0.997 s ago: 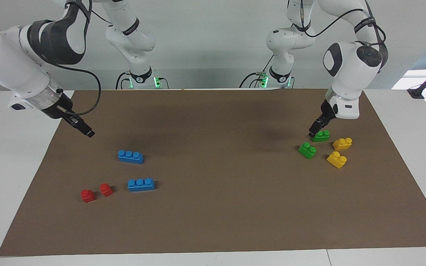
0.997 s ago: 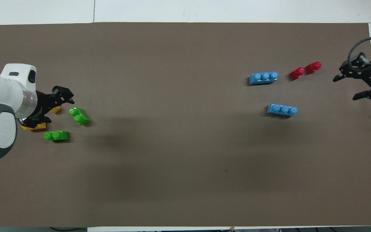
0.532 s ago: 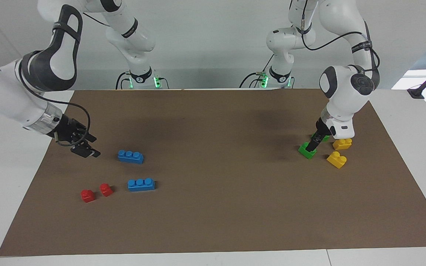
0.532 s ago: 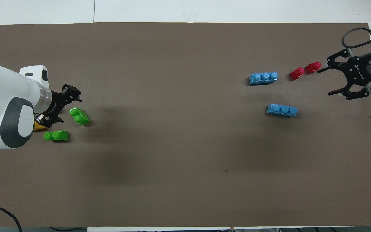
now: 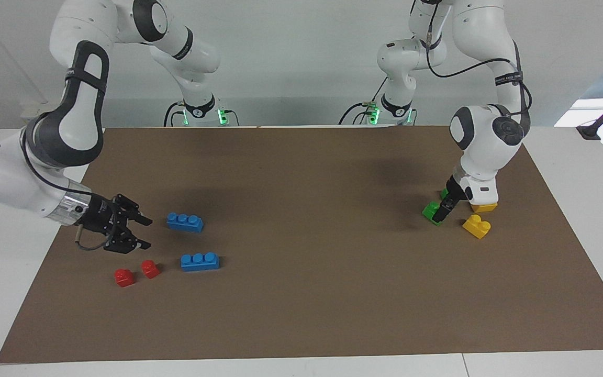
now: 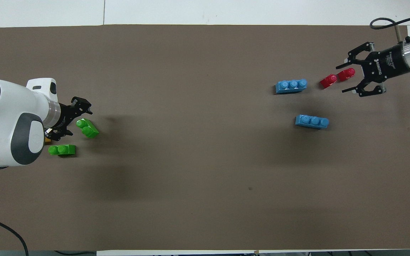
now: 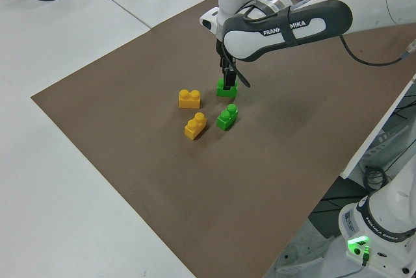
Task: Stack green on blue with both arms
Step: 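Reach the right gripper to the blue brick while the left gripper lowers, then grasp the blue brick with the right gripper while the left gripper grasps green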
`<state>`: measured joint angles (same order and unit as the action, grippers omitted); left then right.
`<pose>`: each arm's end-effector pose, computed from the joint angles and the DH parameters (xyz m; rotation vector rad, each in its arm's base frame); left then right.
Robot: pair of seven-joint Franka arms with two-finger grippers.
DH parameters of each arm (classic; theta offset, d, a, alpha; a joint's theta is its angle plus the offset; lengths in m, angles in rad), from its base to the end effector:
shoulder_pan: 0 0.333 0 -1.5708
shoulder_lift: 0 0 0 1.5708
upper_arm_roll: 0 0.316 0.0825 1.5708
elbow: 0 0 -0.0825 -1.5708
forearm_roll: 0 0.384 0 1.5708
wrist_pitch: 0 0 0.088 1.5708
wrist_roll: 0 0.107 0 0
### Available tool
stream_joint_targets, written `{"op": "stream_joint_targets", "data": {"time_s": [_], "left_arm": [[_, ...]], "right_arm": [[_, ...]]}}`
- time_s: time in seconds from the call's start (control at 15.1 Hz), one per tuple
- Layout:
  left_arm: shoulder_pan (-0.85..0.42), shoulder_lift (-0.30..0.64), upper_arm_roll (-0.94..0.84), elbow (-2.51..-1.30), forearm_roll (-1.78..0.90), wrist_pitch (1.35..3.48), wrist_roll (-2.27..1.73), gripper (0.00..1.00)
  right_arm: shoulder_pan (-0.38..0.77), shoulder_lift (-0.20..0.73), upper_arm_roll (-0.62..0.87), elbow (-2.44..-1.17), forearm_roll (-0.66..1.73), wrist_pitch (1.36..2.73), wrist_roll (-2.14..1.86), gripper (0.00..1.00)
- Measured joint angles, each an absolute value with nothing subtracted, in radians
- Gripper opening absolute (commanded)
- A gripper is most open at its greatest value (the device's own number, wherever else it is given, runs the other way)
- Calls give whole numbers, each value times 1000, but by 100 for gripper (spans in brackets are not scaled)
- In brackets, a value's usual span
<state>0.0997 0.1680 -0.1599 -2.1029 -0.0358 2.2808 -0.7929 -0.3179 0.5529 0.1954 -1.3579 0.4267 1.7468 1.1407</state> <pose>0.5691 -0.0337 0.3415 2.8684 1.1428 -0.0179 0.6937 -0.0752 0.4054 -2.0811 1.7420 0.5347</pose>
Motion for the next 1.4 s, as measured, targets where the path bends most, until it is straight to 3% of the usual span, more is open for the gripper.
{"op": "stream_joint_targets", "data": {"time_s": [0.27, 0.73, 0.86, 0.93, 1.06, 1.4], "left_arm": [[114, 204, -158, -2104, -36, 2300, -778, 100], [114, 236, -157, -2120, -36, 2328, -777, 99], [114, 236, -157, -2120, -36, 2330, -777, 75], [114, 236, -157, -2120, -36, 2333, -777, 57], [115, 236, -157, -2120, -36, 2338, -777, 2], [116, 236, -157, -2114, -36, 2341, -769, 0]], "right_arm": [[-259, 619, 197, -1303, 427, 1747, 1214, 73], [-234, 647, 198, -1306, 428, 1796, 1242, 73], [-221, 662, 198, -1308, 428, 1824, 1248, 73], [-216, 672, 198, -1309, 428, 1834, 1250, 73], [-214, 693, 198, -1309, 428, 1847, 1251, 73], [-202, 717, 198, -1313, 428, 1899, 1251, 74]]}}
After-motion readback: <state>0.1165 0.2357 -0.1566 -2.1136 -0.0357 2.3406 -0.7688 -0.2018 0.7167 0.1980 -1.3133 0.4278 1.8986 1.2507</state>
